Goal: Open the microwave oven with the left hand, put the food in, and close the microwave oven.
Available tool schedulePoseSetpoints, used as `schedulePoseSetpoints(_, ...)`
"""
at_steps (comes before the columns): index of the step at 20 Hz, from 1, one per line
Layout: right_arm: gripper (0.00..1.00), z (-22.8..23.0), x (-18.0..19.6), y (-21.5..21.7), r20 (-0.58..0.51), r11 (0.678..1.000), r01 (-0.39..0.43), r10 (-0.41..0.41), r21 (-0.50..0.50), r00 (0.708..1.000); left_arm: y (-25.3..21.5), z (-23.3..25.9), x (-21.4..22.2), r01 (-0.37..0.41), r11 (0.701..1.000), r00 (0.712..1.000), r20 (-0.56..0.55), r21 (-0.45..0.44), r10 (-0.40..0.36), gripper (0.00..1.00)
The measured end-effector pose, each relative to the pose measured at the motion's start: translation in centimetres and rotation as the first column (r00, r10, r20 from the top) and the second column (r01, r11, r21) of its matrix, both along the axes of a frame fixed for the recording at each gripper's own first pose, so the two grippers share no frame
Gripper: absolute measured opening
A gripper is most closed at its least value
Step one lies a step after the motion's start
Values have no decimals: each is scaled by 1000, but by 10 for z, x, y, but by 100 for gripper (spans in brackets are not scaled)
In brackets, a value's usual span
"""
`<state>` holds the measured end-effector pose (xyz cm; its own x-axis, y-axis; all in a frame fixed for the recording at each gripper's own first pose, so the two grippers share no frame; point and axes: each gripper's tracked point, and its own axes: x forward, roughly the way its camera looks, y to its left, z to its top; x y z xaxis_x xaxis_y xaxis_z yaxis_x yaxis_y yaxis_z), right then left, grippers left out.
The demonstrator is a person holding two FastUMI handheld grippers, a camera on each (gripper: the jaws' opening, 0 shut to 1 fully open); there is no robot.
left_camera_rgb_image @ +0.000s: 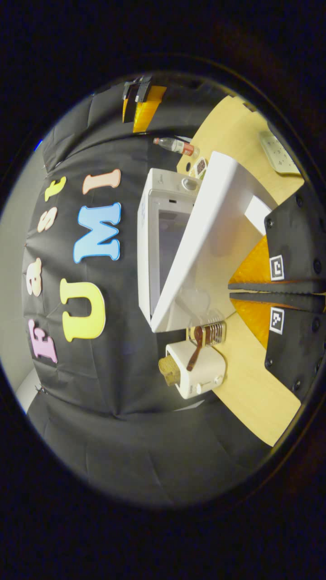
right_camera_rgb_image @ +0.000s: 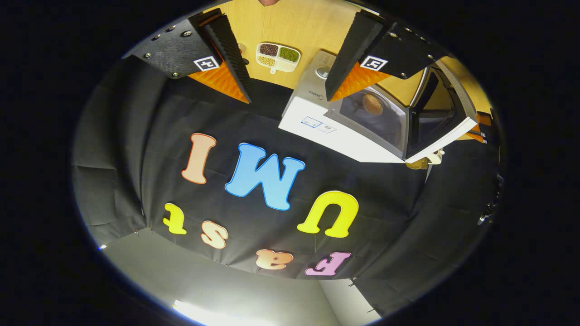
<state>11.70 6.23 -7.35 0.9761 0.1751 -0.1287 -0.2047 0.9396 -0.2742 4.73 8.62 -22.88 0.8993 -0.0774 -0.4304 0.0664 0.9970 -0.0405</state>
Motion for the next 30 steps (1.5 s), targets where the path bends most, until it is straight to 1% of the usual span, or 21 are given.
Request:
schedulePoseSetpoints(3, 97, 1, -7, -19, -1, 999, 35, -35, -2, 999, -28, 5, 17, 66, 998, 998, 13, -5, -66, 8)
schedulePoseSetpoints(5, 97, 1, -14, -33, -7, 998, 64, -64, 0, 998, -41, 7, 28, 96, 995, 995, 17, -3, -96, 7)
schedulePoseSetpoints(7, 97, 1, -21, -44, -9, 996, 89, -89, 3, 996, -55, 6, 37, 126, 992, 992, 18, -21, -125, 8)
schedulePoseSetpoints(14, 97, -7, -48, -78, -41, 987, 159, -159, 0, 986, -103, 10, 85, 194, 980, 980, 47, -40, -192, 8)
schedulePoseSetpoints(17, 97, -9, -57, -88, -49, 984, 179, -178, 2, 983, -121, 14, 104, 215, 976, 975, 67, -27, -213, 8)
schedulePoseSetpoints(20, 97, -12, -65, -97, -57, 980, 198, -198, 1, 979, -134, 14, 125, 220, 975, 974, 71, -30, -217, 7)
schedulePoseSetpoints(21, 97, -13, -67, -99, -59, 979, 203, -203, 1, 977, -138, 12, 132, 216, 976, 974, 70, -35, -213, 0)
schedulePoseSetpoints(22, 97, -14, -70, -101, -65, 978, 206, -206, 2, 976, -141, 11, 137, 213, 976, 975, 68, -40, -210, 8)
schedulePoseSetpoints(25, 97, -18, -77, -108, -77, 976, 215, -215, -5, 974, -150, 5, 152, 202, 978, 978, 58, -53, -199, 8)
schedulePoseSetpoints(26, 97, -18, -79, -110, -80, 976, 218, -218, -2, 973, -153, 5, 157, 198, 979, 979, 60, -56, -194, 1)
schedulePoseSetpoints(27, 97, -18, -82, -113, -82, 975, 222, -221, 3, 972, -154, 4, 161, 194, 979, 980, 61, -56, -190, 8)
schedulePoseSetpoints(30, 97, -16, -86, -118, -79, 974, 228, -225, 21, 971, -157, 1, 174, 172, 983, 984, 56, -57, -169, 7)
